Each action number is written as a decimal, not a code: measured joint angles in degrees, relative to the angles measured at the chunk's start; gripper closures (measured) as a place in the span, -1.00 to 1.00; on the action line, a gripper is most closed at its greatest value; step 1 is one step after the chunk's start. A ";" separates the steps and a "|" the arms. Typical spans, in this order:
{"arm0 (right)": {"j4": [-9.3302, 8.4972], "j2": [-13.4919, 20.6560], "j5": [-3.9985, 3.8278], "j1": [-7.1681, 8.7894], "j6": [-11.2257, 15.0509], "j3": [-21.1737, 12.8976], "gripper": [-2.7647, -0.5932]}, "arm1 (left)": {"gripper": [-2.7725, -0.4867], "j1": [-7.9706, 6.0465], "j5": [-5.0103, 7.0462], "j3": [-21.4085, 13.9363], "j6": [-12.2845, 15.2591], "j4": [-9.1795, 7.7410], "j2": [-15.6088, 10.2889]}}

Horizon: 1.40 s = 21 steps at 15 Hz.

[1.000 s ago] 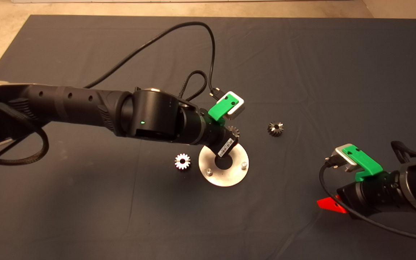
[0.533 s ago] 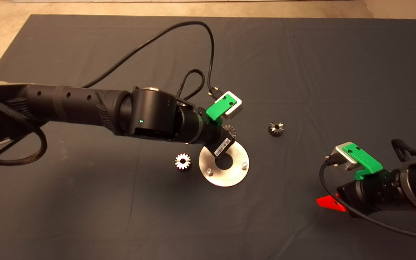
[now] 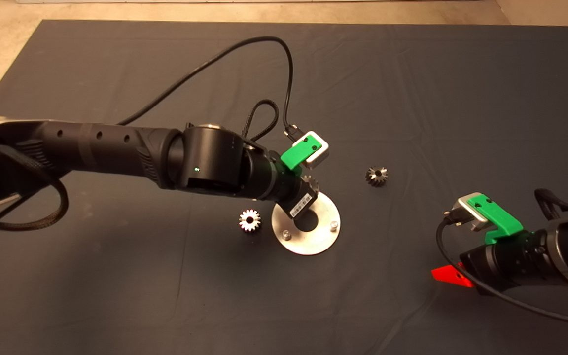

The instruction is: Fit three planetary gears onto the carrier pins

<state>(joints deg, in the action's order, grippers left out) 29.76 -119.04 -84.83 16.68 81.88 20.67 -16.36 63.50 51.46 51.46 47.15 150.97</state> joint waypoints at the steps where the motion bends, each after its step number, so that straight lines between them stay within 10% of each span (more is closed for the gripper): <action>1: -0.01 -0.02 0.11 0.13 0.00 0.01 -0.34 | 0.90 0.06 0.04 0.43 -1.31 -0.05 0.00; 6: -0.01 0.00 0.18 0.18 0.00 0.01 -0.34 | 0.90 2.06 -0.02 2.73 -5.46 -2.36 1.44; 21: -0.01 0.02 0.27 0.18 0.00 0.00 -0.34 | 0.90 2.08 0.14 4.69 -7.63 -2.36 1.60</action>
<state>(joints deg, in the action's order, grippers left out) 29.76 -119.02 -84.57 16.86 81.88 20.67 -14.28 63.63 56.15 43.83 44.79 152.57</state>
